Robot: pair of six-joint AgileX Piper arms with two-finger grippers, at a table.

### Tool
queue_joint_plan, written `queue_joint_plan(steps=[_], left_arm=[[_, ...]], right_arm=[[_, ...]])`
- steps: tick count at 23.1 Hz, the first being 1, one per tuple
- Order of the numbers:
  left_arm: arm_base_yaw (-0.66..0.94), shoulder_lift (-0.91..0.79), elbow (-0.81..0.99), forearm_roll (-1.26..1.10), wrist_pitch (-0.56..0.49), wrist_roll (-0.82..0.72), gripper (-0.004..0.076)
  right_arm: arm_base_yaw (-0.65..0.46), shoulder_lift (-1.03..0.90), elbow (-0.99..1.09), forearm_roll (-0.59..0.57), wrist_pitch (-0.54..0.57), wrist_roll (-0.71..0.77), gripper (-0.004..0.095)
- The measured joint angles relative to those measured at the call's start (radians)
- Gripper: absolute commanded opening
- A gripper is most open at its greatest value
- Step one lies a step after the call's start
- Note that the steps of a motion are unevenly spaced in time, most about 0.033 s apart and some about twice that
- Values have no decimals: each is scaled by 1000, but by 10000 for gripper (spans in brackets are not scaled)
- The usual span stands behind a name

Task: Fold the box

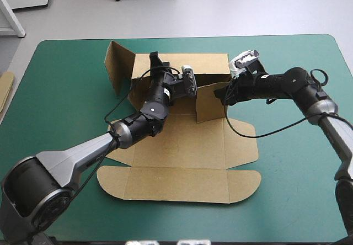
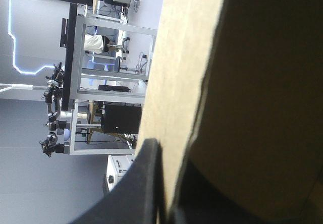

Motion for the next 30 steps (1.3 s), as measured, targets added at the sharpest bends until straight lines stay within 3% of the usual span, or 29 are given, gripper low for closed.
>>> queue_joint_plan(steps=[8,21,25,30], left_arm=[[-3,0,0,-12,6,0,-8],[-12,5,-2,-20,41,-17,-8],[-12,5,-2,-20,35,-18,-8],[-12,5,-2,-20,32,-18,-8]], right_arm=[[8,12,0,93,-61,-30,630],[78,52,0,63,-243,17,546],[78,55,0,64,-280,17,479],[78,76,0,64,-348,17,326]])
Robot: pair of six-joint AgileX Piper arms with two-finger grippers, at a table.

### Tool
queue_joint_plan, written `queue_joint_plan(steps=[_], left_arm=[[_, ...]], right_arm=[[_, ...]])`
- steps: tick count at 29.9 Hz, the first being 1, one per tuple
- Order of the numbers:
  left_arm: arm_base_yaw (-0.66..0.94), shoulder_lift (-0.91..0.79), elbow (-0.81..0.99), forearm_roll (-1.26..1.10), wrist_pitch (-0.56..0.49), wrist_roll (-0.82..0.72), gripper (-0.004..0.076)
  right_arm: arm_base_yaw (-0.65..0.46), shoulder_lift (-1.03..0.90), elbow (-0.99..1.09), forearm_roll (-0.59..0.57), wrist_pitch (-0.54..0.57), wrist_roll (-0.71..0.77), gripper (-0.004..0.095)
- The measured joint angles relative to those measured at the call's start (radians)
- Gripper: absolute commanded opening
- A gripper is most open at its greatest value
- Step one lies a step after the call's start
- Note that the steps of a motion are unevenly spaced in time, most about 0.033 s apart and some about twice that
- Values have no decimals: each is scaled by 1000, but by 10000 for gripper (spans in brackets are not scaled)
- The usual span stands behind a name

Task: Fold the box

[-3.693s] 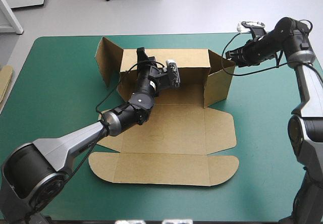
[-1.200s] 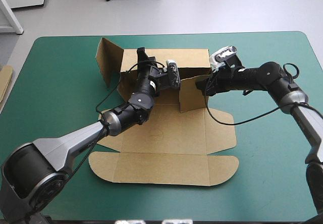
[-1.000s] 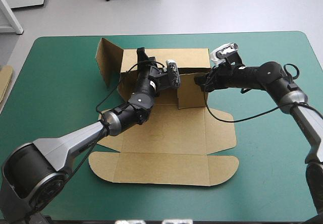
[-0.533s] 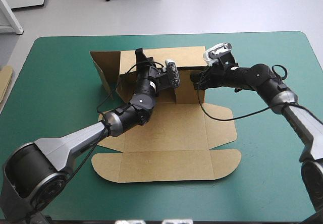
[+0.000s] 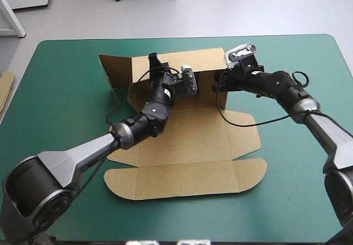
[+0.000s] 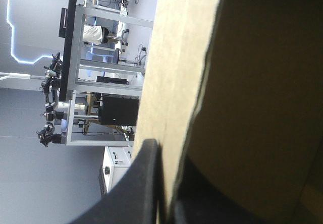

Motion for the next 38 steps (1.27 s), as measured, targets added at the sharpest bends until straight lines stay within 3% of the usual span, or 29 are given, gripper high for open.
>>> queue_joint_plan(steps=[10,17,24,26,38], left_arm=[[0,0,0,0,0,-1,-8],[-4,0,0,-9,-4,0,27],[-29,-32,0,-142,-11,30,403],[-47,-54,3,-195,-27,30,456],[-122,-232,6,-575,-62,35,461]], right_arm=[[1,16,0,0,-33,-3,-19],[1,18,0,0,-48,1,-17],[0,19,0,0,-53,5,-17],[0,19,0,0,-51,16,-17],[2,19,0,-2,-29,54,-17]])
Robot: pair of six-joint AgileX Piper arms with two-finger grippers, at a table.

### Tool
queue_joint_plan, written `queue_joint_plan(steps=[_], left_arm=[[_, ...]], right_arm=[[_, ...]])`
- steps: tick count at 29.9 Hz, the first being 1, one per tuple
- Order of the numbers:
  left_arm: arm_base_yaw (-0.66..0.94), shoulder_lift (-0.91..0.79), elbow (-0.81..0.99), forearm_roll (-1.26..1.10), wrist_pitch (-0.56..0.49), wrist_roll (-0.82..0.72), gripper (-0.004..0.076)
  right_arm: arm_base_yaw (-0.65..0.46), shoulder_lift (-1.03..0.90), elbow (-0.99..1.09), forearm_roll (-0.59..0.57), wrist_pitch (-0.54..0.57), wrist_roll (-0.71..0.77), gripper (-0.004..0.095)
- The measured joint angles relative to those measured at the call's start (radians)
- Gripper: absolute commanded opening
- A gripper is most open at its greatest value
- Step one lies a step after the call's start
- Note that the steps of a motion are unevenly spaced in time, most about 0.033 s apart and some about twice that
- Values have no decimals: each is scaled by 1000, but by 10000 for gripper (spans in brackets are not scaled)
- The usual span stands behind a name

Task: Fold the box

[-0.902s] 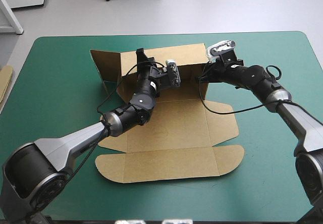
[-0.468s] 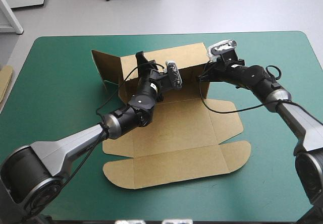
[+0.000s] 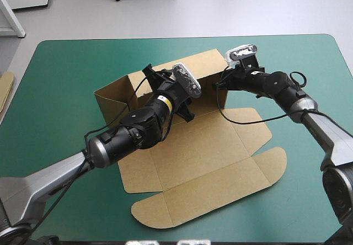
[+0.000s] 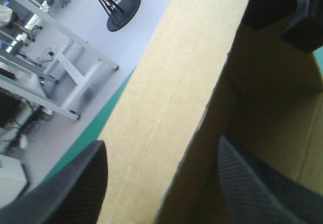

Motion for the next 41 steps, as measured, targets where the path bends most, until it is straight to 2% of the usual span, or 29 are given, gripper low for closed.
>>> queue_joint_plan(steps=[6,13,18,25,28,32,36,41], left_arm=[[0,-82,-38,-212,52,25,459],[73,-104,-242,-318,179,119,438],[275,-113,-337,-521,260,243,438],[642,-118,-318,-773,354,416,438],[771,-118,-270,-840,364,464,438],[888,-118,-190,-883,383,505,438],[923,-118,-109,-883,397,518,438],[925,-118,-27,-885,393,519,438]], right_arm=[[0,0,-2,-44,6,45,-17],[0,-26,-3,-149,41,137,-16],[0,-52,-1,-223,79,220,-17],[0,-73,-19,-373,139,382,-17],[0,-73,-59,-453,205,454,-17],[0,-73,-166,-583,365,585,-17],[-3,-69,-302,-705,518,706,-17],[-43,-9,-489,-774,676,759,-17]])
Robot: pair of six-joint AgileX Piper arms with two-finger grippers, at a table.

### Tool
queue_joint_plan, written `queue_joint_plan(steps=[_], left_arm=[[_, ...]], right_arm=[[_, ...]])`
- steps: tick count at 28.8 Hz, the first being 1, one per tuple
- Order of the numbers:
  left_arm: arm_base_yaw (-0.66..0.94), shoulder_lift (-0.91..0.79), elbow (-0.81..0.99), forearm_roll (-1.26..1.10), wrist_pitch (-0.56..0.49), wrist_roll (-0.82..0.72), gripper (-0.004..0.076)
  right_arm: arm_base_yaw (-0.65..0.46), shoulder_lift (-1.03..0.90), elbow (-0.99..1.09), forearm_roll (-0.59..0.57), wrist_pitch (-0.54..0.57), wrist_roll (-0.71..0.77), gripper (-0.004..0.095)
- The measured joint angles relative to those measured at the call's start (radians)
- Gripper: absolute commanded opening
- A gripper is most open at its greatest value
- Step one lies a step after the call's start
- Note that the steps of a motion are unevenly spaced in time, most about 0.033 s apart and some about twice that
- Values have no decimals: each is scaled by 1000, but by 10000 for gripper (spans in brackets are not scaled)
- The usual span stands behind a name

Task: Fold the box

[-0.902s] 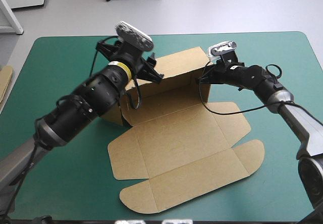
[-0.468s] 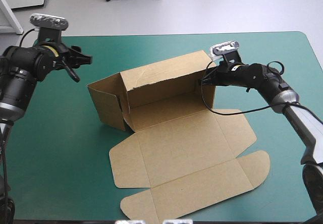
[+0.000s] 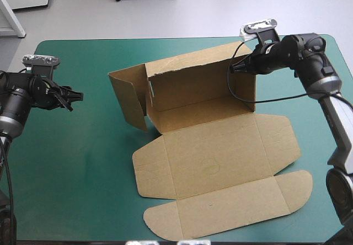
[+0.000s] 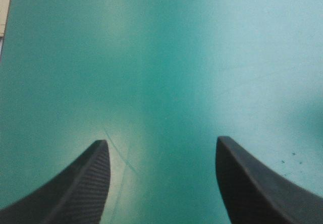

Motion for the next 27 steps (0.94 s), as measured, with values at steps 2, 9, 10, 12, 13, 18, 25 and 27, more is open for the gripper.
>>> queue_joint_plan(steps=[2,9,10,12,13,18,25,27], left_arm=[[0,0,27,0,-10,0,438],[0,0,70,-8,-36,0,438],[0,0,72,-13,-36,0,438],[0,0,72,-23,-38,0,438],[0,0,72,-30,-38,0,438],[0,0,72,-43,-38,5,438],[0,0,72,-49,-37,10,438],[0,0,72,-50,-37,10,438]], right_arm=[[-14,50,-76,-24,78,7,-17],[-19,230,-276,-82,241,33,62],[-19,251,-300,-85,244,33,108],[-19,282,-321,-90,245,34,261],[-19,297,-327,-93,245,35,354],[-19,351,-335,-91,238,35,704],[-20,357,-343,-108,158,48,723],[-20,340,-351,-120,151,56,717]])
